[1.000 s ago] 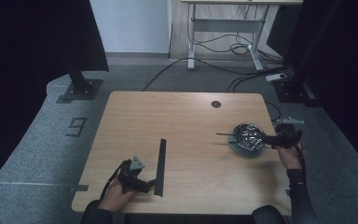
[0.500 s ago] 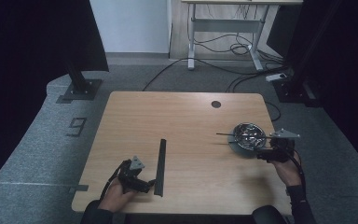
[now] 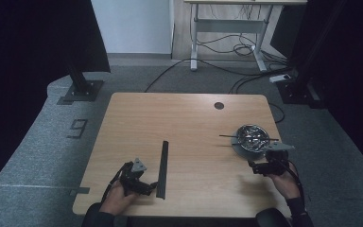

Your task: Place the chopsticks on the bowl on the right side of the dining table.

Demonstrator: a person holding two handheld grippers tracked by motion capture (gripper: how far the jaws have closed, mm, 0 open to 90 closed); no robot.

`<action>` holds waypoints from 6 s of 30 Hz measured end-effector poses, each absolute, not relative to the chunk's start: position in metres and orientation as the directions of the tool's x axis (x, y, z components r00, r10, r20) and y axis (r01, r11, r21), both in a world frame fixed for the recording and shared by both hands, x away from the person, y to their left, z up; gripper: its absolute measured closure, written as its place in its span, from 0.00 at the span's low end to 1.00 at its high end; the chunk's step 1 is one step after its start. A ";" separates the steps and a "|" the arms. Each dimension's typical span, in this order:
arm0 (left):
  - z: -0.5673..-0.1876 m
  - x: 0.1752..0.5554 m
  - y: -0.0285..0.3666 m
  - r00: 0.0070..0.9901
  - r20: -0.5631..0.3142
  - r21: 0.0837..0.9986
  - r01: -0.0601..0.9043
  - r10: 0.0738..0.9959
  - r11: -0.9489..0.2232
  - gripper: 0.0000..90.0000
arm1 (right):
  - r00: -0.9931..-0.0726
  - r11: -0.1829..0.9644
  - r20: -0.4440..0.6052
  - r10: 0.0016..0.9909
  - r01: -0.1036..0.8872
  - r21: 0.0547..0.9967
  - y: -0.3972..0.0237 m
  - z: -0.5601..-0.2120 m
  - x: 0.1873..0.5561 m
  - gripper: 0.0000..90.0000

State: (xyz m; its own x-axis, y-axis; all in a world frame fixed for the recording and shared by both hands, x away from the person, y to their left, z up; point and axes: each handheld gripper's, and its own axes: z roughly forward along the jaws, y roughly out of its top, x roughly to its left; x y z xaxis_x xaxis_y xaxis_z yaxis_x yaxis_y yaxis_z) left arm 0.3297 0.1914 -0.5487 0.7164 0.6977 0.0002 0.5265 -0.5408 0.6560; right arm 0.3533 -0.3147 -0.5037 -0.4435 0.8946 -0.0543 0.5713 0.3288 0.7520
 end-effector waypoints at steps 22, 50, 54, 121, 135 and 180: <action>-0.549 0.330 0.192 0.718 0.001 0.655 0.525 0.696 -0.543 0.00 | -0.637 0.478 -0.068 0.768 0.500 0.723 -0.241 -0.518 0.343 0.00; -0.549 0.330 0.192 0.718 0.001 0.655 0.525 0.696 -0.543 0.00 | -0.742 0.552 -0.030 0.670 0.471 0.688 -0.159 -0.528 0.365 0.00; -0.549 0.330 0.192 0.718 0.001 0.655 0.525 0.696 -0.543 0.00 | -0.744 0.550 -0.019 0.668 0.476 0.686 -0.150 -0.528 0.370 0.00; -0.549 0.330 0.192 0.717 0.000 0.655 0.527 0.697 -0.542 0.00 | -0.792 0.639 -0.070 0.606 0.432 0.637 -0.016 -0.537 0.411 0.00; -0.549 0.330 0.192 0.716 0.000 0.655 0.527 0.698 -0.542 0.00 | -0.790 0.645 -0.071 0.609 0.442 0.623 -0.013 -0.541 0.414 0.00; -0.549 0.329 0.191 0.715 -0.001 0.655 0.529 0.699 -0.540 0.00 | -0.764 0.613 -0.029 0.644 0.494 0.617 -0.062 -0.545 0.407 0.00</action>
State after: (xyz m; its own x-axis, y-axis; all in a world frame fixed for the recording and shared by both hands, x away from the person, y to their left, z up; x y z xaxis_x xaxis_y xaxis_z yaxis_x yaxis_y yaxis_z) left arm 0.3295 0.1915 -0.5486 0.7154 0.6987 -0.0013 0.5287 -0.5401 0.6549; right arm 0.4066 -0.0619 -0.5446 -0.7641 0.6445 -0.0286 0.4938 0.6128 0.6169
